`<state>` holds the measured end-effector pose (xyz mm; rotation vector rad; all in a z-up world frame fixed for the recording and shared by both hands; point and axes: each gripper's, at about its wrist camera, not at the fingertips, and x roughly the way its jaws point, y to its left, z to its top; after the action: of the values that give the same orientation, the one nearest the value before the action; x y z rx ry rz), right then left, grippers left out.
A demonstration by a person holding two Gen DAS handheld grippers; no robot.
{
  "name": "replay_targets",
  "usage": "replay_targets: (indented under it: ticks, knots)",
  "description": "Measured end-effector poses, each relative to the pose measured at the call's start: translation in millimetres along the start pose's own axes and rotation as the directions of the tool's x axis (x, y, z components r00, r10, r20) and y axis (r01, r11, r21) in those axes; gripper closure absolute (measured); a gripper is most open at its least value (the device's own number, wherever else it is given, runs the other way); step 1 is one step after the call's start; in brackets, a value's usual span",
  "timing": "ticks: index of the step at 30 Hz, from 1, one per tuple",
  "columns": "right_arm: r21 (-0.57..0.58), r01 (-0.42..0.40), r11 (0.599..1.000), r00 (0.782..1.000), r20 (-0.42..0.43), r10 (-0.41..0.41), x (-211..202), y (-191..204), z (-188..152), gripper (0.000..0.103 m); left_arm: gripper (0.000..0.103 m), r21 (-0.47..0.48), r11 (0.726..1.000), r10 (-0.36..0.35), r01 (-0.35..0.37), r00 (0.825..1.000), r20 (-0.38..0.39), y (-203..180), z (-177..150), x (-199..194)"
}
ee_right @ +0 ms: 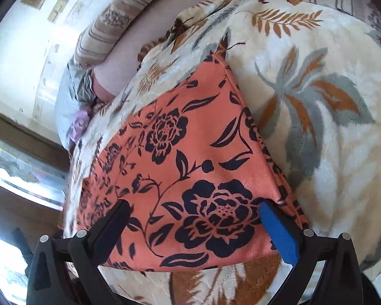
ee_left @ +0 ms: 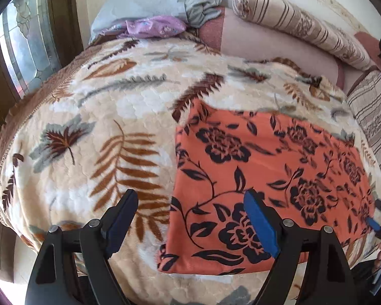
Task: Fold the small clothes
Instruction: 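Smooth the folded shirt flat with both open tools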
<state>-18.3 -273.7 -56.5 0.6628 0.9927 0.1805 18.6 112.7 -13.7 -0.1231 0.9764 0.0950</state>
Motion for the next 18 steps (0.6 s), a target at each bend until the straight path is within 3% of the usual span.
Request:
replay_targets:
  ticks: [3,6,8,11,13,14,15,16,18]
  knots:
    - [-0.037,0.015,0.999,1.000,-0.010,-0.015,4,5,0,0.000,0.018,-0.050,0.998,-0.026,0.026,1.000,0.001,-2,-5,7]
    - [-0.070,0.022,0.997,1.000,0.002,-0.022,6,8,-4,0.000,0.018,-0.101,0.990,-0.086,0.095,0.993,0.082,-7,0,-6]
    - [-0.094,0.030,0.995,0.999,0.016,-0.029,5,10,-8,0.000,0.014,-0.093,0.989,-0.104,0.115,0.987,0.121,-13,5,-9]
    - [-0.134,0.046,0.990,0.999,0.022,-0.043,4,13,-12,0.000,0.007,-0.037,0.992,-0.120,0.124,0.989,0.085,-26,0,16]
    - [-0.149,0.052,0.987,0.998,0.026,-0.048,4,12,-12,0.000,0.007,0.027,0.997,-0.069,0.069,0.998,0.004,-32,-15,52]
    - [-0.155,0.054,0.987,0.998,0.027,-0.050,4,12,-13,0.000,0.000,0.091,0.996,-0.031,0.025,0.997,0.071,-36,-27,58]
    - [-0.158,0.056,0.986,0.998,0.029,-0.052,4,13,-13,0.000,0.000,0.116,0.993,-0.006,-0.013,0.987,0.158,-39,-34,53]
    - [-0.161,0.057,0.985,0.998,0.031,-0.053,4,13,-14,0.000,0.000,0.127,0.991,0.019,-0.039,0.988,0.154,-44,-34,53]
    - [-0.163,0.061,0.985,0.998,0.041,-0.055,5,13,-15,0.000,0.000,0.105,0.994,0.000,-0.015,0.991,0.134,-42,-29,53]
